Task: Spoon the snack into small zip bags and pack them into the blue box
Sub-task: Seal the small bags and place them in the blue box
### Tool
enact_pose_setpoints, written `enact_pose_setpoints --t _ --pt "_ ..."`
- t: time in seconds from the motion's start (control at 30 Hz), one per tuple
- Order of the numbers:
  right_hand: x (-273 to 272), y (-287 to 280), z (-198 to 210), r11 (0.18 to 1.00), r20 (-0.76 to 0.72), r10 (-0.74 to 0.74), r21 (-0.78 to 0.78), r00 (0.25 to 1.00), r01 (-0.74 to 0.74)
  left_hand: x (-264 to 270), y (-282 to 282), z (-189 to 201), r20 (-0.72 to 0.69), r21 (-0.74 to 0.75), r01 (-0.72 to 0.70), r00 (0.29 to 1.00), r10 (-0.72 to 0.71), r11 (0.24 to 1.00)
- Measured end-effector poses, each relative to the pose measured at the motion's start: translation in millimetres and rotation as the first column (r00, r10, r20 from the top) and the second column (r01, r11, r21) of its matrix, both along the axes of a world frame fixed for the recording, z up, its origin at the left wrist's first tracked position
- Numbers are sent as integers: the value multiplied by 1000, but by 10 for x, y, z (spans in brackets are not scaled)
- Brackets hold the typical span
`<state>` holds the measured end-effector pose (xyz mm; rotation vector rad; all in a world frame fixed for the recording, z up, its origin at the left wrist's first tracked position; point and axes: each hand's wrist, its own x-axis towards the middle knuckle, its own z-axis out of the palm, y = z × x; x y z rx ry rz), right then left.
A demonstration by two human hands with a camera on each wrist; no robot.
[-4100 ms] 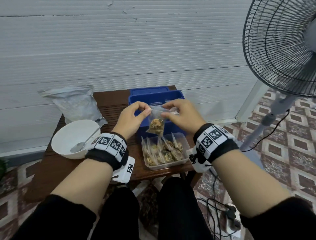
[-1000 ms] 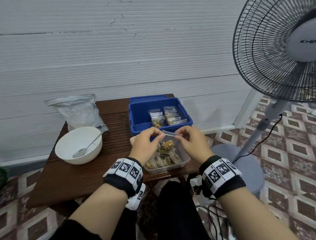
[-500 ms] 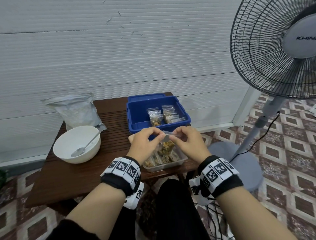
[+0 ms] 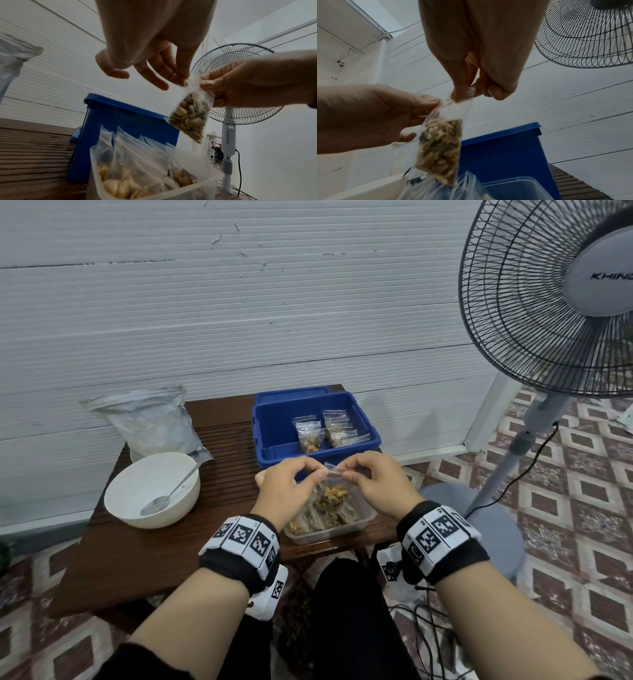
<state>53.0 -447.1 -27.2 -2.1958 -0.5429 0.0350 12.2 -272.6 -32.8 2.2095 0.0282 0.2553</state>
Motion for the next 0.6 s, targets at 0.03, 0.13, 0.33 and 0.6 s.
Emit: enact_pose_setpoints --t 0.03,0.13,0.33,0.6 --pt "6 -11 10 1000 6 11 -22 1000 -11 8 14 -15 -3 -16 0 1000 0 1000" --pt "9 -37 45 999 3 36 -19 999 -36 28 62 -57 -4 -68 17 1000 -17 998" --pt "42 -23 72 997 32 29 -70 999 -26 62 89 -46 3 -125 44 999 -44 991" --pt "414 190 505 994 165 74 -92 984 -59 354 302 237 77 -152 65 996 -53 986"
